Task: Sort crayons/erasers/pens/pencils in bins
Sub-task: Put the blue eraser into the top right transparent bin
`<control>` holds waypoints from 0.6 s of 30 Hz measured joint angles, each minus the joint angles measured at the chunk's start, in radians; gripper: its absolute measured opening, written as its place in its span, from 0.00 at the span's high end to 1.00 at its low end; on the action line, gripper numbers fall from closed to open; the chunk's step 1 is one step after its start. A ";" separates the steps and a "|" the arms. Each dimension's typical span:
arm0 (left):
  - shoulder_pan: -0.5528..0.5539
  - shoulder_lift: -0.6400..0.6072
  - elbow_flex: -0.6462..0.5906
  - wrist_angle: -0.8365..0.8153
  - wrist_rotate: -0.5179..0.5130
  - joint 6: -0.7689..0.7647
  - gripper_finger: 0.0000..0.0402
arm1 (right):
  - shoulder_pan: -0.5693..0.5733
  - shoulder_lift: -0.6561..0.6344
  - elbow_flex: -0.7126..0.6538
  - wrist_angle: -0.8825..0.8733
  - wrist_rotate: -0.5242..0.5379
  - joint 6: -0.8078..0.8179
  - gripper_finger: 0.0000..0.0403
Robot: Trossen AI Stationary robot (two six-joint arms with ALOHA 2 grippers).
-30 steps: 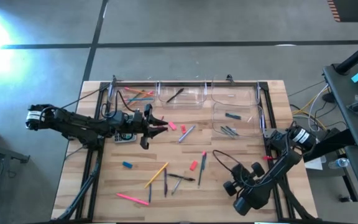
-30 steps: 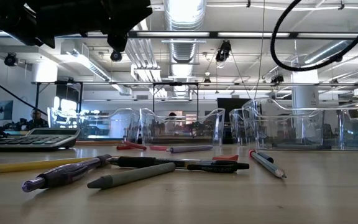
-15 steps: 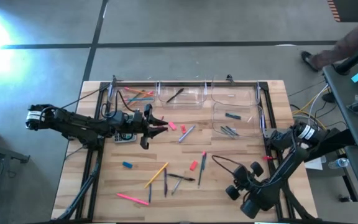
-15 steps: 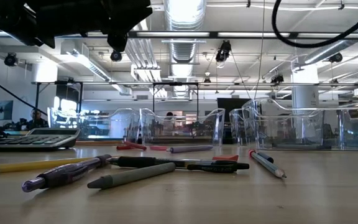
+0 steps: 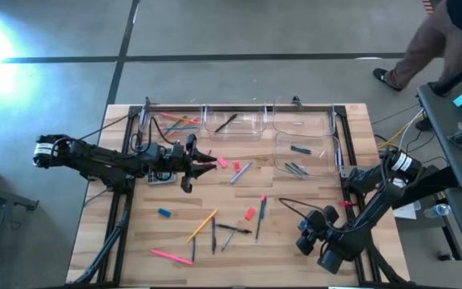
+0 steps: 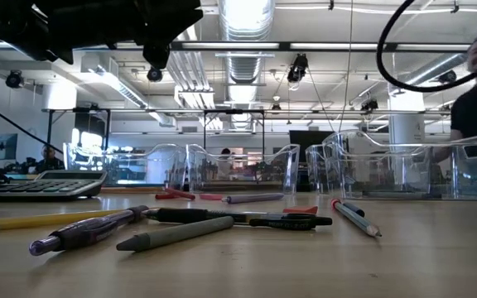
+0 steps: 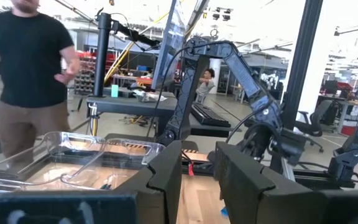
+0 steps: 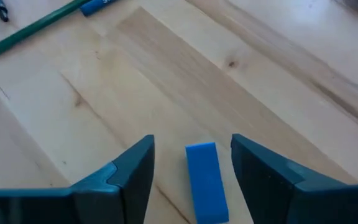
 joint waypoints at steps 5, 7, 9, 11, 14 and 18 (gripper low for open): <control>0.000 0.000 0.000 0.001 0.000 0.008 0.79 | 0.000 0.016 -0.040 0.092 0.000 -0.034 0.50; 0.000 0.000 0.000 0.001 0.000 0.008 0.79 | -0.001 0.018 -0.051 0.110 0.000 -0.036 0.50; 0.000 0.000 0.000 0.001 0.000 0.007 0.79 | 0.000 0.019 -0.061 0.119 0.000 -0.036 0.50; 0.000 0.000 0.000 0.000 0.000 0.007 0.79 | 0.000 0.020 -0.068 0.118 -0.002 -0.035 0.50; 0.000 0.000 0.000 0.000 0.000 0.007 0.79 | 0.000 0.020 -0.080 0.116 -0.005 -0.035 0.50; 0.000 0.000 0.000 0.000 0.000 0.007 0.79 | -0.005 0.020 -0.107 0.117 -0.026 -0.027 0.50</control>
